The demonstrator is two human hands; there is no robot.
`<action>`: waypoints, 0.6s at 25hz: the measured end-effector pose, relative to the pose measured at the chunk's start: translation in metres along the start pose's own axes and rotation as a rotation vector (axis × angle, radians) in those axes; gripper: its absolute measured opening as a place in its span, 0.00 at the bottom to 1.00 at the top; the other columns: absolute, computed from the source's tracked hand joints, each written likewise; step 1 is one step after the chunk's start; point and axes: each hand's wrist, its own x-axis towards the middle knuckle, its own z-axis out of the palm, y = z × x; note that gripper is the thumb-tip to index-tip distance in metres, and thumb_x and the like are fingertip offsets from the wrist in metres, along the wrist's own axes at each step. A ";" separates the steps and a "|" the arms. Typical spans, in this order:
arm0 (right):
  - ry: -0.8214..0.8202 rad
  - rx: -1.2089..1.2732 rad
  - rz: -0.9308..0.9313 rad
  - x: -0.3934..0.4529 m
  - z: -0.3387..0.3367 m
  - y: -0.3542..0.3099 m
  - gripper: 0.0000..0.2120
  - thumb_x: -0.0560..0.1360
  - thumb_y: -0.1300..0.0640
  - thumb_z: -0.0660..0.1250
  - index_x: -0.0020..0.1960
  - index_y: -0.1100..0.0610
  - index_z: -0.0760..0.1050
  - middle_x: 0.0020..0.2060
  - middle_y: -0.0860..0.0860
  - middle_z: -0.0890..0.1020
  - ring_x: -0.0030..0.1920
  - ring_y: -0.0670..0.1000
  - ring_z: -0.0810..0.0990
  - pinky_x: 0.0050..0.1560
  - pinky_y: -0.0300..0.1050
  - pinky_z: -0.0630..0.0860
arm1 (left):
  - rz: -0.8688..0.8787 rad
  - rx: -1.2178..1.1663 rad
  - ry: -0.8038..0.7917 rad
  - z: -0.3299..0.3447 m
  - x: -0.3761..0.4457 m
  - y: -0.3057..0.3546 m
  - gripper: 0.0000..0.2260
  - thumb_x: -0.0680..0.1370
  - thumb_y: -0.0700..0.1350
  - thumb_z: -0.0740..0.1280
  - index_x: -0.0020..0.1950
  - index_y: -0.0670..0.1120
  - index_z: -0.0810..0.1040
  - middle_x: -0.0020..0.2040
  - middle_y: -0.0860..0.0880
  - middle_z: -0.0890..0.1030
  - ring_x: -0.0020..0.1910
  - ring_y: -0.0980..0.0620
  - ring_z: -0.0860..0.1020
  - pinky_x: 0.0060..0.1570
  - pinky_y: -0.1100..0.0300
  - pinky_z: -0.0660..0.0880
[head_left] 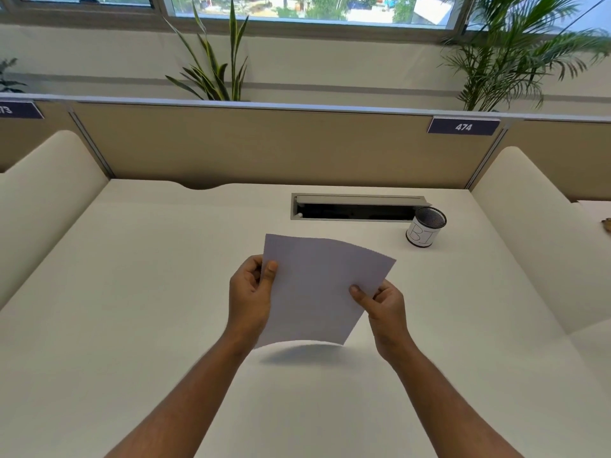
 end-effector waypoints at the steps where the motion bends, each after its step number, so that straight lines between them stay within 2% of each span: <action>1: 0.003 -0.014 -0.007 0.001 0.001 0.000 0.10 0.76 0.67 0.72 0.56 0.58 0.82 0.48 0.50 0.90 0.49 0.52 0.87 0.50 0.44 0.82 | 0.023 0.004 0.021 0.000 -0.001 -0.001 0.06 0.82 0.46 0.64 0.51 0.47 0.79 0.46 0.48 0.85 0.44 0.50 0.83 0.47 0.51 0.82; 5: 0.032 -0.056 -0.047 0.002 0.007 0.001 0.09 0.78 0.65 0.70 0.55 0.54 0.82 0.46 0.47 0.89 0.46 0.48 0.87 0.47 0.40 0.82 | 0.113 0.050 0.056 0.001 -0.004 -0.016 0.06 0.83 0.49 0.61 0.52 0.49 0.76 0.47 0.45 0.83 0.45 0.43 0.81 0.45 0.50 0.79; 8: 0.058 -0.096 -0.028 -0.003 0.011 0.015 0.08 0.79 0.63 0.70 0.54 0.51 0.82 0.47 0.48 0.89 0.49 0.51 0.86 0.50 0.44 0.82 | 0.103 0.137 0.039 0.001 -0.010 -0.036 0.07 0.83 0.49 0.59 0.53 0.48 0.73 0.45 0.50 0.81 0.43 0.50 0.79 0.43 0.52 0.77; 11: 0.065 -0.168 0.032 -0.008 0.009 0.035 0.11 0.80 0.63 0.68 0.53 0.47 0.82 0.50 0.49 0.88 0.54 0.54 0.85 0.55 0.51 0.80 | 0.039 0.198 0.011 0.000 -0.018 -0.056 0.05 0.85 0.42 0.57 0.54 0.47 0.72 0.45 0.53 0.80 0.41 0.59 0.77 0.40 0.60 0.74; 14: 0.072 -0.233 0.082 -0.007 0.008 0.043 0.13 0.80 0.63 0.67 0.52 0.45 0.82 0.49 0.46 0.88 0.54 0.51 0.85 0.55 0.48 0.80 | -0.076 0.299 -0.016 -0.004 -0.015 -0.066 0.06 0.84 0.38 0.56 0.52 0.46 0.71 0.42 0.53 0.79 0.37 0.61 0.76 0.35 0.68 0.71; 15: 0.084 -0.240 0.101 -0.003 0.008 0.042 0.12 0.80 0.63 0.67 0.51 0.46 0.82 0.48 0.47 0.88 0.53 0.52 0.86 0.55 0.50 0.81 | -0.106 0.347 -0.023 -0.006 -0.011 -0.068 0.06 0.84 0.38 0.56 0.51 0.46 0.70 0.41 0.52 0.78 0.36 0.60 0.75 0.33 0.67 0.70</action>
